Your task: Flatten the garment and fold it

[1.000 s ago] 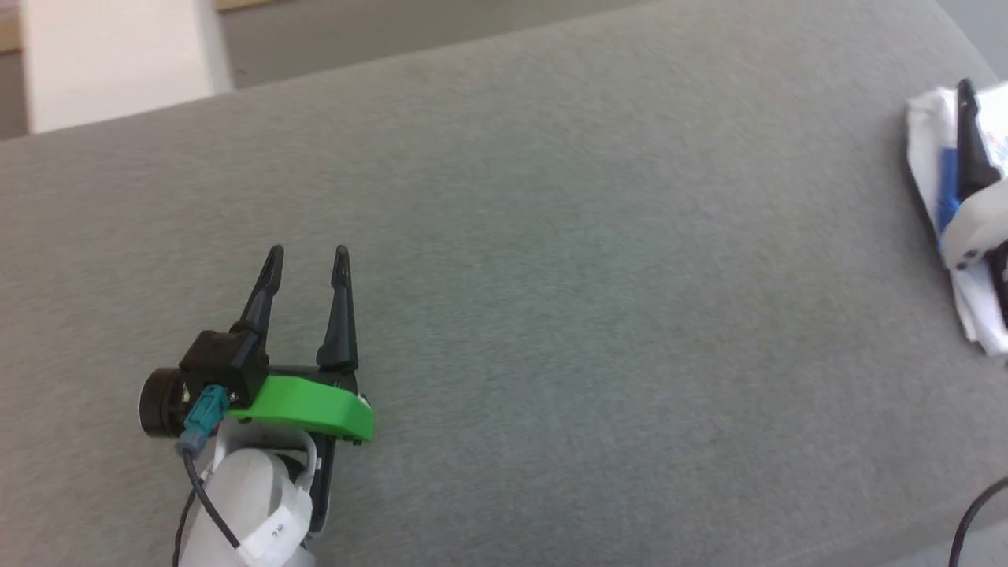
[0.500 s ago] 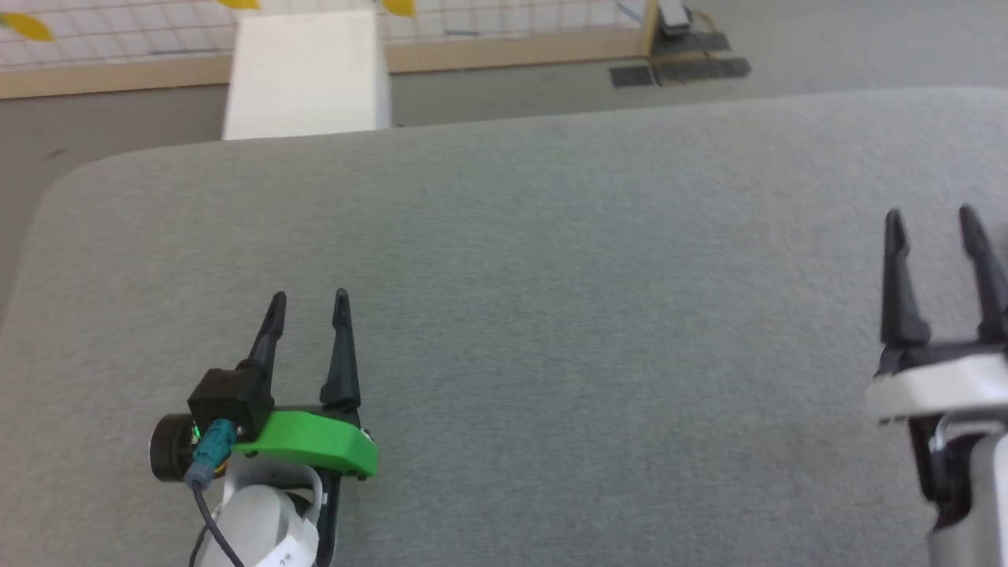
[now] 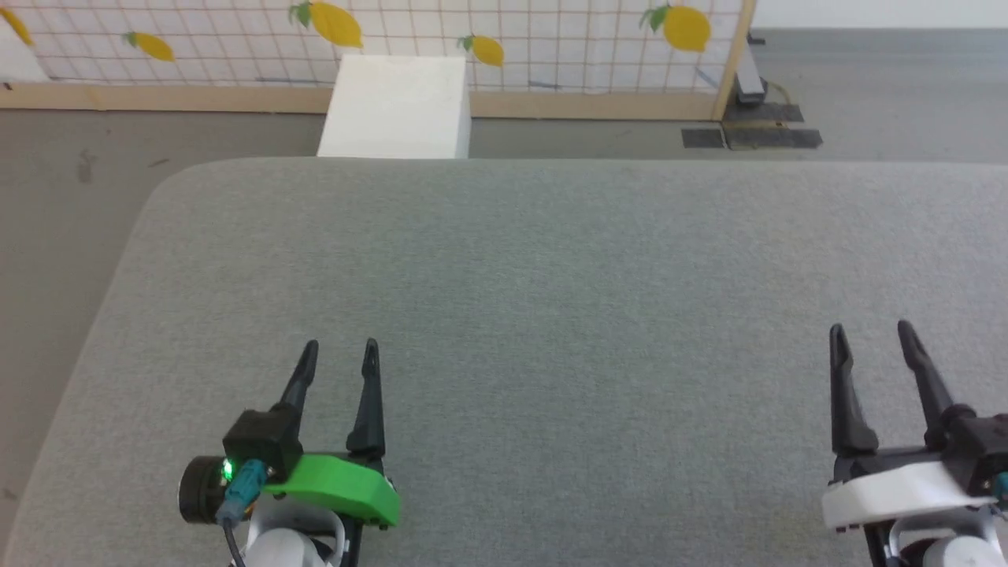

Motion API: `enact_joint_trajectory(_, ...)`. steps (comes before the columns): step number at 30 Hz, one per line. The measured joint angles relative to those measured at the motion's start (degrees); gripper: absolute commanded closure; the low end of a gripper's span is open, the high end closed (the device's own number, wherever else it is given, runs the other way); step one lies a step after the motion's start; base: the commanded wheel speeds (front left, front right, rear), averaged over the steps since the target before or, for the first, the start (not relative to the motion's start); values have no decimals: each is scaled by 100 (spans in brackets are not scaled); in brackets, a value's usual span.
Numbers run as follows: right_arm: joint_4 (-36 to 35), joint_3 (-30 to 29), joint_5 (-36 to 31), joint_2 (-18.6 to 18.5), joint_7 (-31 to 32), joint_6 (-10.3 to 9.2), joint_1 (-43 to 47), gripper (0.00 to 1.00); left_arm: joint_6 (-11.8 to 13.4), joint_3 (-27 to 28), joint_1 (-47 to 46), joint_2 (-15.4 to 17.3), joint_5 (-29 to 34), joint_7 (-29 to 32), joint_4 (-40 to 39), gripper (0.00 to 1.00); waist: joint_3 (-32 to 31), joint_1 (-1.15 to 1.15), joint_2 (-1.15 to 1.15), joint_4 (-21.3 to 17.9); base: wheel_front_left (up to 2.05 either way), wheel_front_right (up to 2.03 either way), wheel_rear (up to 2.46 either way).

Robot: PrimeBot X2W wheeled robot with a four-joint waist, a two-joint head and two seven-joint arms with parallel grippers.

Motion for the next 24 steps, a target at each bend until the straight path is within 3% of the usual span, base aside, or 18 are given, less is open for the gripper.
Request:
enact_joint_trajectory(18,-12,159,126,36,11,0,270,0,175,-177,208,-4,-148,0,-44,0,-171,0,0,174,0,0,0)
enact_joint_trajectory(19,-7,160,131,36,10,0,270,100,175,-181,208,-4,-149,0,-40,100,-176,0,0,169,0,0,0)
enact_joint_trajectory(24,-8,157,129,35,10,0,270,100,172,-179,205,-3,-147,3,-38,100,-178,0,0,167,0,0,0)
